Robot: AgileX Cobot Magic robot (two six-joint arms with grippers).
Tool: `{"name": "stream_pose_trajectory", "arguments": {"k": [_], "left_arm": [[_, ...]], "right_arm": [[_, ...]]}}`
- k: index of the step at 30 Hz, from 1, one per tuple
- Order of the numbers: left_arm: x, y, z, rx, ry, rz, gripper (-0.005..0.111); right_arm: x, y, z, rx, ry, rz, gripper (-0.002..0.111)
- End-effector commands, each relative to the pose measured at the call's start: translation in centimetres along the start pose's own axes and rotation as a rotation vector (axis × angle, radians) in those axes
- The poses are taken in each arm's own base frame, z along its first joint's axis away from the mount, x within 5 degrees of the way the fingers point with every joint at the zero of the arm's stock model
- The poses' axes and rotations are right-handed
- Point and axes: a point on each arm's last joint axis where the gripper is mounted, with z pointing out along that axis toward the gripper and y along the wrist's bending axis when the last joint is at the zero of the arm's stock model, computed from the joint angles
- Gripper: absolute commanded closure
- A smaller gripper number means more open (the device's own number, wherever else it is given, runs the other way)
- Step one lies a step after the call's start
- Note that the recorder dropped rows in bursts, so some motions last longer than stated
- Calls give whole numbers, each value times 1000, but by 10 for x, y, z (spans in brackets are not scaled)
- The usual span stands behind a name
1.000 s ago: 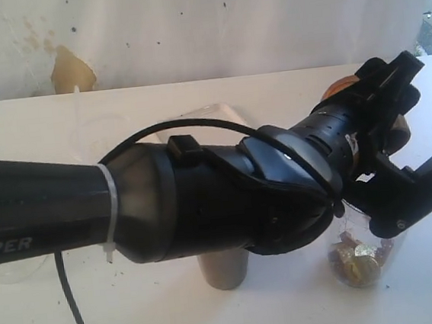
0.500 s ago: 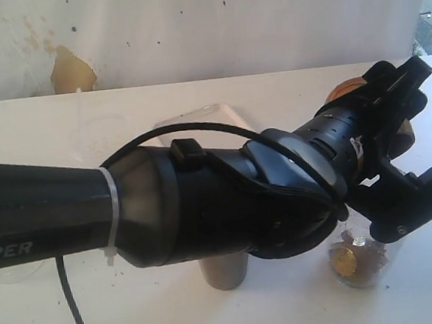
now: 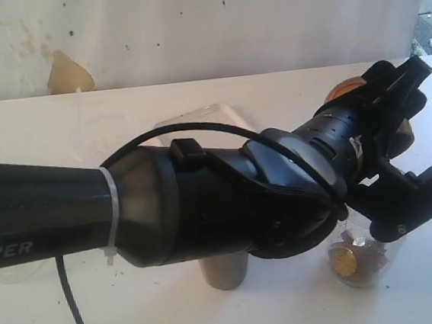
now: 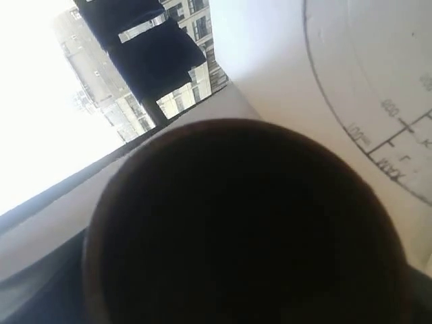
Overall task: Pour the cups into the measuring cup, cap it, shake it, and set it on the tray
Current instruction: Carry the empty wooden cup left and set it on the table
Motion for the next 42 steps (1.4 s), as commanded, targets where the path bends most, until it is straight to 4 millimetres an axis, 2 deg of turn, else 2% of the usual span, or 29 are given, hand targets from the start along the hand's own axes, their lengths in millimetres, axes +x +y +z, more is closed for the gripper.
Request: {"name": "stream_pose_trajectory", "arguments": {"k": [1,3,7,9,12,14,17,20,25,31,35,42], "left_arm": [[6,13,-8,-33,3,-268,107],[10,20,-14,-51,-38,-374,107],[20,34,-26,-33,-234,-629,107],[26,43,-33,-44,-353,-690,107],[28,51,-45,-67,-483,-689,107],[29,52,-48,-71,-495,-685,107],[34,45,-48,-51,-423,-712,107],[48,40,-47,-26,-351,-859,107],[91,33,-59,-14,-350,-1144,107],[159,7,-83,-30,-264,-1402,107],[187,-15,-100,-19,-277,-1511,107],[251,-56,-108,-88,-27,-1615,107]], "right_arm": [[1,0,0,-3,-2,-1,108],[1,0,0,-11,-1,-3,108],[1,1,0,-18,0,-5,108],[1,1,0,-18,0,-5,108],[1,1,0,-18,0,-5,108],[1,1,0,-18,0,-5,108],[1,1,0,-18,0,-5,108],[1,1,0,-18,0,-5,108],[1,1,0,-18,0,-5,108],[1,1,0,-18,0,-5,108],[1,1,0,-18,0,-5,108],[1,1,0,-18,0,-5,108]]}}
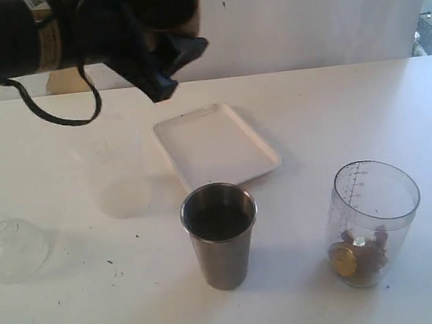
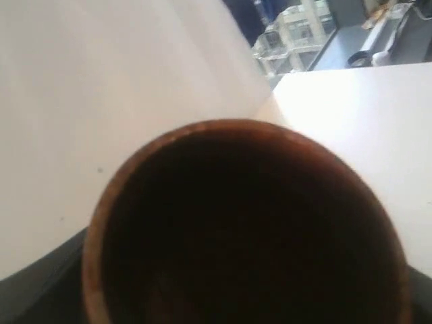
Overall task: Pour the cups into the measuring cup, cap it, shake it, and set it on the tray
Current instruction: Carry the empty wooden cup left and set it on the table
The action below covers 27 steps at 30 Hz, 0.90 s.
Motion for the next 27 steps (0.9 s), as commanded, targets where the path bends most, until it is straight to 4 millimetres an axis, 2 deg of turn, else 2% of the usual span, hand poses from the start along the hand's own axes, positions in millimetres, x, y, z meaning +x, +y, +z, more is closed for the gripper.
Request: {"name": "stream_pose_trajectory", "arguments": {"k": [1,4,5,9,11,14,15,16,17,20,22,27], "left_arm": [[20,43,-18,-149,41,-99,107],[33,68,-31,-235,71,-141,107],[46,87,-42,-303,101,-164,107],[78,127,-69,-457,124,-309,107],[100,147,-82,-518,116,-403,107],[140,166,-91,-538,107,-544,107],[166,170,-90,-515,121,-613,107],[180,170,-87,-492,139,-636,107],[204,166,-76,-458,180,-670,107],[242,154,-55,-369,209,-745,107],[275,143,-42,-336,252,-828,107],[309,129,-33,-308,332,-879,107]], "right_arm": [[1,0,0,-4,-2,-1,108],[1,0,0,-4,-2,-1,108],[1,0,0,-4,-2,-1,108],[1,0,0,-4,-2,-1,108],[1,0,0,-4,-2,-1,108],[1,0,0,-4,-2,-1,108],[1,0,0,-4,-2,-1,108],[1,0,0,-4,-2,-1,108],[1,0,0,-4,-2,-1,108],[1,0,0,-4,-2,-1,108],[1,0,0,-4,-2,-1,108],[1,0,0,-4,-2,-1,108]]}}
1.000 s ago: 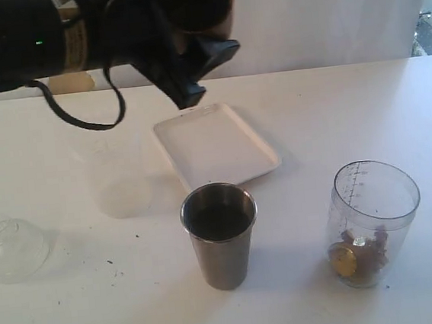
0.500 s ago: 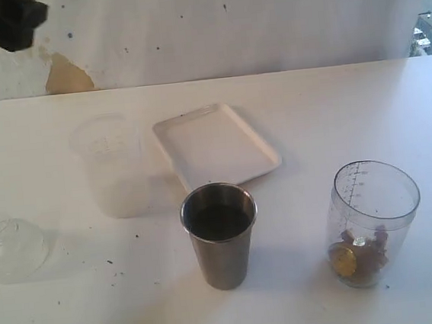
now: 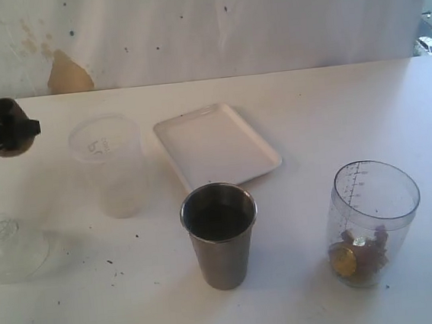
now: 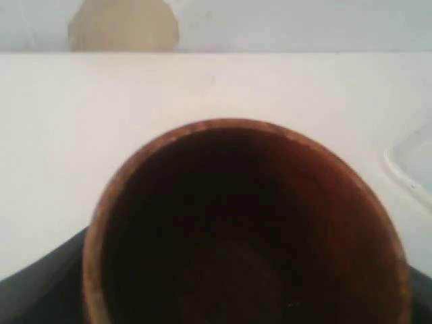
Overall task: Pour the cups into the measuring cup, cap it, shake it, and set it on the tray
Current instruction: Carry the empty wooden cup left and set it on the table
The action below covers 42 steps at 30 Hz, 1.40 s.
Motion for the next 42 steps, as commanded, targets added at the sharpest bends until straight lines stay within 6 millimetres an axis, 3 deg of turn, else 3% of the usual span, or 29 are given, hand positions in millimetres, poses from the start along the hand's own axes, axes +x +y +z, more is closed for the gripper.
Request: {"name": "stream_pose_trajectory", "arguments": {"k": [1,11,14,18,26,29,35,42], "left_arm": [[21,6,14,10,51,-37,107],[37,-1,27,83,81,16,107],[44,-9,35,76,121,67,99],[49,-18,43,50,154,120,73],[40,-17,43,32,87,62,22],[35,-18,40,31,76,72,10],[17,-21,29,14,47,107,5],[-18,-26,-5,-98,37,145,5]], "right_arm": [[1,0,0,-4,-2,-1,108],[1,0,0,-4,-2,-1,108],[1,0,0,-4,-2,-1,108],[1,0,0,-4,-2,-1,108],[1,0,0,-4,-2,-1,108],[1,0,0,-4,-2,-1,108],[1,0,0,-4,-2,-1,108],[1,0,0,-4,-2,0,108]]}}
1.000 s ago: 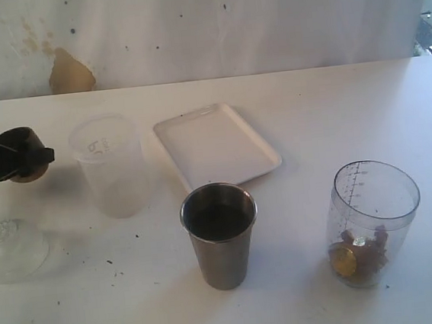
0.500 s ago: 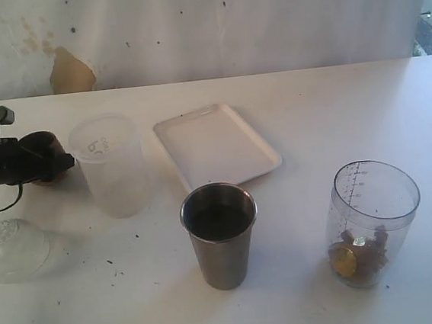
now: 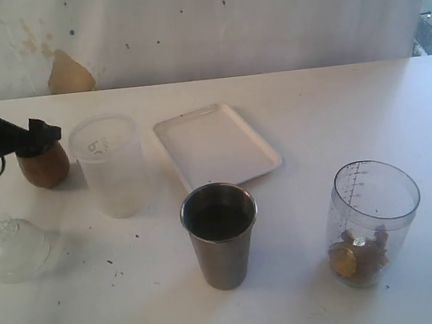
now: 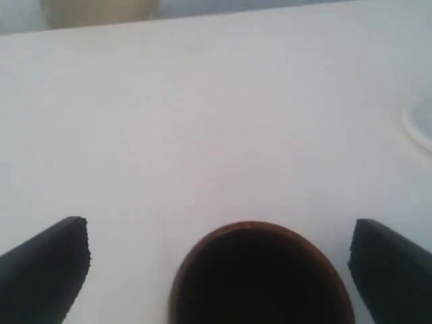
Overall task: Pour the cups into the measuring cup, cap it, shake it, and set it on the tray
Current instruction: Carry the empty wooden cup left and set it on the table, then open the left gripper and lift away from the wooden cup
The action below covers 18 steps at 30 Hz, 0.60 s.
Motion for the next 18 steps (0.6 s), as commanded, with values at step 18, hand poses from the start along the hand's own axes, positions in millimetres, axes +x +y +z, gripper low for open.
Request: {"name": "stream_pose_trajectory", "arguments": {"k": [18], "left_arm": [[-54,-93,-120,604,-272,319,5]], "right_arm": [[1,0,0,-4,-2,0,108]]}}
